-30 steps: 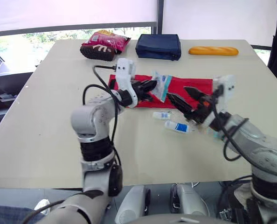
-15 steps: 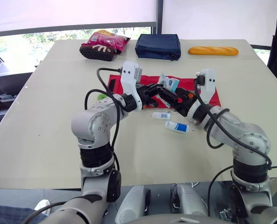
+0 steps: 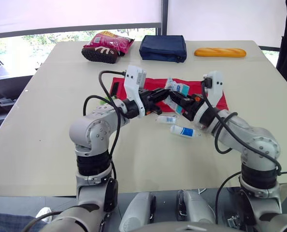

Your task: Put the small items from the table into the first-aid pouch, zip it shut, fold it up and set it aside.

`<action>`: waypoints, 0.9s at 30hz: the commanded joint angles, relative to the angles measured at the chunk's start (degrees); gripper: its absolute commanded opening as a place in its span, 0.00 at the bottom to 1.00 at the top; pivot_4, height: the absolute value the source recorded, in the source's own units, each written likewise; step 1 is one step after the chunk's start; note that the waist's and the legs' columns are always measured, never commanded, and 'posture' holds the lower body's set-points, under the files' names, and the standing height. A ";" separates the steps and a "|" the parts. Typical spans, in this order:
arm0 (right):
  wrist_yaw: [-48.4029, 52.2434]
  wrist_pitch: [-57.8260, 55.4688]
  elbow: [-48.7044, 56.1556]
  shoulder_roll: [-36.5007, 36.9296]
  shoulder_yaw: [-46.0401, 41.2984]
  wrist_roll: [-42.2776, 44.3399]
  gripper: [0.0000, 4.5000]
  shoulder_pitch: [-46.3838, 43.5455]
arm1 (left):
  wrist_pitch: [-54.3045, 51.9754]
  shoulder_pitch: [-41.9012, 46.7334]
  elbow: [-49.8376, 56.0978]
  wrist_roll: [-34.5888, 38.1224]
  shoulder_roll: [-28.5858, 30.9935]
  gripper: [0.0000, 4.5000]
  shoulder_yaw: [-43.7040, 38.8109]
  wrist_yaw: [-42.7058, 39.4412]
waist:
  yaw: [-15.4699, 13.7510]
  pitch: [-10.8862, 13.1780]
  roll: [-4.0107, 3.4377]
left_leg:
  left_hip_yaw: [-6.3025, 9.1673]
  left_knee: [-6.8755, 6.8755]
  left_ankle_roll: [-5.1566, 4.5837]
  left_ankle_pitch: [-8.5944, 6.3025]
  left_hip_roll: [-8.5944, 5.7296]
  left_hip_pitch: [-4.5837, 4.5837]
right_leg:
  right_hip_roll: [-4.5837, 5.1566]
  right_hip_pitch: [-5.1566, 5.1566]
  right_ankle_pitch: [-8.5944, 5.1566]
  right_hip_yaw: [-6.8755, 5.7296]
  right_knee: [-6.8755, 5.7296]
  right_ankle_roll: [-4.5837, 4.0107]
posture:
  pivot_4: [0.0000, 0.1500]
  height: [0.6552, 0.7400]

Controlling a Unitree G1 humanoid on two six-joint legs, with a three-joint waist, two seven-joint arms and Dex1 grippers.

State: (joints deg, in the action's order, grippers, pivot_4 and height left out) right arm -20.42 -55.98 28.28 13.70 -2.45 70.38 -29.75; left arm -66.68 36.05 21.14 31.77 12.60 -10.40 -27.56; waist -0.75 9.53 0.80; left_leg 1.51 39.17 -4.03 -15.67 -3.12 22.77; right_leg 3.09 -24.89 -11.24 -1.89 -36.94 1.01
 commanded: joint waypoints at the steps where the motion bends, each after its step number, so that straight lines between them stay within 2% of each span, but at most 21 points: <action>1: 0.10 0.47 2.07 1.39 -2.41 1.99 0.03 0.34 | 2.77 -0.77 -0.16 1.99 2.89 0.56 -0.75 -2.17 | -0.02 0.00 0.00 | -0.01 0.00 0.00 0.00 0.00 0.00 | 0.00 0.00 0.00 0.00 0.01 0.00 | 1.00 0.99; 3: 0.39 0.20 2.45 2.51 -3.27 3.11 0.03 1.33 | 5.14 -1.49 -0.35 1.56 5.25 0.68 -0.40 -4.01 | 0.00 0.00 0.00 | -0.01 0.00 0.00 0.00 0.00 0.00 | 0.00 0.00 0.00 0.00 0.02 0.00 | 1.00 0.99; 5: 0.96 0.10 2.92 4.03 -4.03 4.40 0.03 2.36 | 7.00 -2.10 -0.85 1.82 7.46 0.88 -0.36 -5.97 | 0.03 0.01 -0.01 | -0.01 -0.02 0.00 0.00 0.00 0.00 | 0.00 0.00 0.00 0.00 0.02 0.00 | 1.00 0.99; 6: 2.12 -0.34 3.55 6.07 -5.19 5.95 0.03 3.78 | 9.41 -2.91 -2.10 1.27 10.47 0.96 -0.32 -9.13 | -0.02 0.01 -0.01 | -0.01 -0.03 0.00 0.00 0.00 0.00 | 0.01 0.00 0.00 0.01 0.02 0.00 | 1.00 0.99; 7: 2.92 -0.56 3.99 7.65 -5.96 7.18 0.03 4.81 | 11.34 -3.53 -3.10 0.89 12.72 0.99 -0.21 -11.45 | -0.04 0.01 -0.01 | -0.02 -0.04 0.00 0.00 0.00 0.00 | 0.01 0.00 0.00 0.01 0.03 0.00 | 1.00 0.99; 11: 8.69 -0.42 6.90 15.43 -9.68 12.02 0.03 11.07 | 28.22 -5.83 -13.21 -5.67 23.46 0.99 2.88 -23.02 | -0.08 0.03 -0.06 | -0.04 -0.13 0.00 0.00 0.01 -0.02 | 0.01 0.00 -0.02 0.02 0.11 -0.02 | 1.00 0.99; 16: 21.19 2.89 11.27 22.41 -13.13 8.40 0.03 18.94 | 52.86 -2.49 -33.86 -17.52 30.20 0.99 8.11 -30.33 | -0.21 0.04 -0.06 | -0.08 -0.13 -0.06 -0.03 0.05 0.01 | 0.02 0.02 -0.02 0.01 0.20 0.00 | 1.00 0.99; 22: 28.64 5.72 12.20 26.64 -13.55 3.81 0.03 22.60 | 70.53 11.37 -64.69 -26.23 30.57 0.99 12.68 -34.18 | -0.32 0.06 0.01 | -0.05 -0.06 -0.35 -0.19 0.07 0.11 | 0.05 0.03 -0.01 -0.14 0.24 0.04 | 1.00 0.99; 27: 29.28 7.23 12.74 26.12 -12.29 2.65 0.03 22.66 | 81.89 21.39 -83.45 -35.51 29.31 0.99 17.74 -30.32 | -0.10 0.07 0.07 | -0.08 -0.04 -0.46 -0.25 0.05 0.13 | 0.11 0.03 0.00 -0.18 0.23 0.06 | 1.00 0.99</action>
State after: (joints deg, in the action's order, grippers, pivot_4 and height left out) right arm 8.44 -50.59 38.85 40.01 -14.39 72.99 -6.67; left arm 10.98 55.03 -58.02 -0.88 42.05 6.29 -59.44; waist -0.85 9.61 0.86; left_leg 1.42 39.14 -4.53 -15.94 -3.07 22.90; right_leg 3.22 -24.86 -11.24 -2.06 -36.72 1.07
